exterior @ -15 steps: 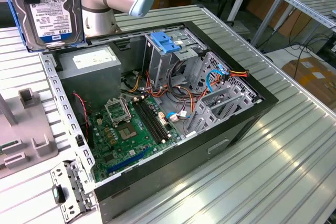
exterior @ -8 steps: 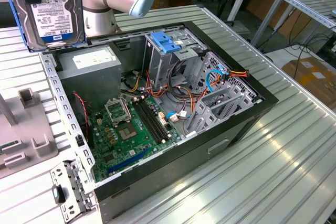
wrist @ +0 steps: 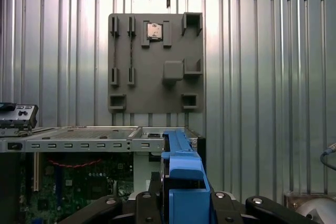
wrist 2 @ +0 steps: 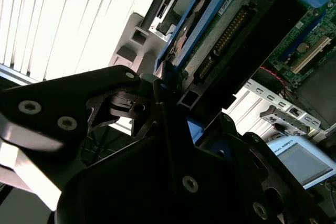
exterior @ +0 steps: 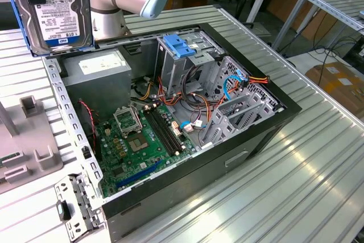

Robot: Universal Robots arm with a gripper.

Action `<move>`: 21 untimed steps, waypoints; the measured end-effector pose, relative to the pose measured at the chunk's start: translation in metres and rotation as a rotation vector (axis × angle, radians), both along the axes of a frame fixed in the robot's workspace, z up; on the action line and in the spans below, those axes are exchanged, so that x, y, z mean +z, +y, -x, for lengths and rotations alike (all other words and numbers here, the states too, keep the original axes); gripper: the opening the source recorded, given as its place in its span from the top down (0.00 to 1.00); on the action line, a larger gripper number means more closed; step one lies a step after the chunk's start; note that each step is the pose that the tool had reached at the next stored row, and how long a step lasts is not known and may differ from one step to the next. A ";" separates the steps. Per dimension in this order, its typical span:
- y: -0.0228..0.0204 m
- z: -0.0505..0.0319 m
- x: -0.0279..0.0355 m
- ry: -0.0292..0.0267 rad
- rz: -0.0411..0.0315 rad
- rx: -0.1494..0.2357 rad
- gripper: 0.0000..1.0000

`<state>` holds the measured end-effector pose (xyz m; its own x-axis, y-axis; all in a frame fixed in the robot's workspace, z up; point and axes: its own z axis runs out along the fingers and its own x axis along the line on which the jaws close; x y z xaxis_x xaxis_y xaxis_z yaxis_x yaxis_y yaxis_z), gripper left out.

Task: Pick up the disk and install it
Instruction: 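Pick up the disk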

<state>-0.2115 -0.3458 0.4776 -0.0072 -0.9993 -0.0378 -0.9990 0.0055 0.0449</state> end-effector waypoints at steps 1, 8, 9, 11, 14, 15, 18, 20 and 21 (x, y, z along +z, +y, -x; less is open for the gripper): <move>-0.0001 -0.0002 0.0000 -0.0001 0.0000 0.000 0.63; -0.0009 -0.0014 0.0000 0.0000 0.0000 0.000 0.63; -0.0010 -0.0016 -0.0001 0.0000 0.0000 0.000 0.63; -0.0012 -0.0019 -0.0001 0.0000 0.0000 0.000 0.63; -0.0016 -0.0025 -0.0001 0.0000 0.0000 0.000 0.63; -0.0017 -0.0027 -0.0002 -0.0001 0.0000 0.000 0.63; -0.0021 -0.0033 -0.0002 0.0000 0.0000 0.000 0.63; -0.0023 -0.0035 -0.0003 -0.0002 -0.0001 0.000 0.63; -0.0025 -0.0037 -0.0003 -0.0001 0.0000 0.000 0.63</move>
<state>-0.2078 -0.3483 0.4773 -0.0072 -0.9993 -0.0379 -0.9990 0.0055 0.0448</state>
